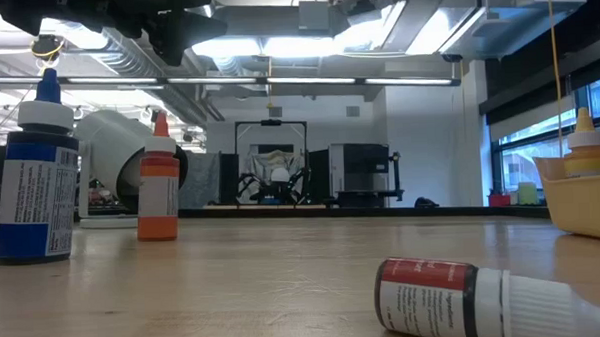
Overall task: Pick & Place food coloring
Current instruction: Put the large orange food coloring bottle into the yellow bin
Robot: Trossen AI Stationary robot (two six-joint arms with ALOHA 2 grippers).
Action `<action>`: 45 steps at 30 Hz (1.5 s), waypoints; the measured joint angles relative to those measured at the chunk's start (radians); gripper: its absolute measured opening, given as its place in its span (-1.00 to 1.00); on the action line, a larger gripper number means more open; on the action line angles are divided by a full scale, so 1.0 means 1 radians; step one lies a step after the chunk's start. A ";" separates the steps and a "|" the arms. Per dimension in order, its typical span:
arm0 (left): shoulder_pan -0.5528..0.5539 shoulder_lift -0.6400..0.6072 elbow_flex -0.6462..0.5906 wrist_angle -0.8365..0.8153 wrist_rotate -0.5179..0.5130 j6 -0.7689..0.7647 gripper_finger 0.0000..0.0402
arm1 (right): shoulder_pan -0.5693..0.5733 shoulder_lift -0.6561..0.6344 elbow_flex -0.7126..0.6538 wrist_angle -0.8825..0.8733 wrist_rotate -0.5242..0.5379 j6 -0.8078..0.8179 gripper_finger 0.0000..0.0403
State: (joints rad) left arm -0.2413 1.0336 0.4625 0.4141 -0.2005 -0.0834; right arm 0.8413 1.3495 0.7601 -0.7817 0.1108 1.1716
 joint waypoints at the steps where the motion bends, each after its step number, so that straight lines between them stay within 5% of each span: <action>1: 0.000 0.000 0.000 0.000 0.000 0.000 0.13 | 0.000 0.000 0.000 -0.001 0.000 -0.001 -0.29; 8: 0.000 0.000 0.000 0.000 0.000 0.000 0.14 | -0.003 -0.009 0.029 -0.104 -0.054 0.002 -0.22; 13: 0.000 0.000 0.000 0.000 0.000 0.000 0.14 | -0.003 -0.011 0.168 -0.264 -0.012 -0.001 -0.22; 20: 0.000 0.000 0.000 0.011 0.000 0.000 0.13 | -0.003 -0.011 0.387 -0.403 0.344 -0.190 -0.22; 28: 0.000 0.000 0.000 0.032 0.014 -0.026 0.14 | -0.017 -0.011 0.466 -0.181 0.780 -0.635 -0.22; 36: 0.000 0.000 0.000 0.033 0.018 -0.083 0.14 | -0.190 -0.011 0.448 -0.064 0.512 -0.881 -0.22; 45: 0.000 0.000 0.000 0.026 0.019 -0.080 0.13 | -0.432 -0.011 0.192 0.525 0.115 -1.264 -0.22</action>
State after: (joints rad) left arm -0.2416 1.0340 0.4622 0.4405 -0.1818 -0.1631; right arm 0.4089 1.3384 0.9524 -0.2568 0.2255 -0.0924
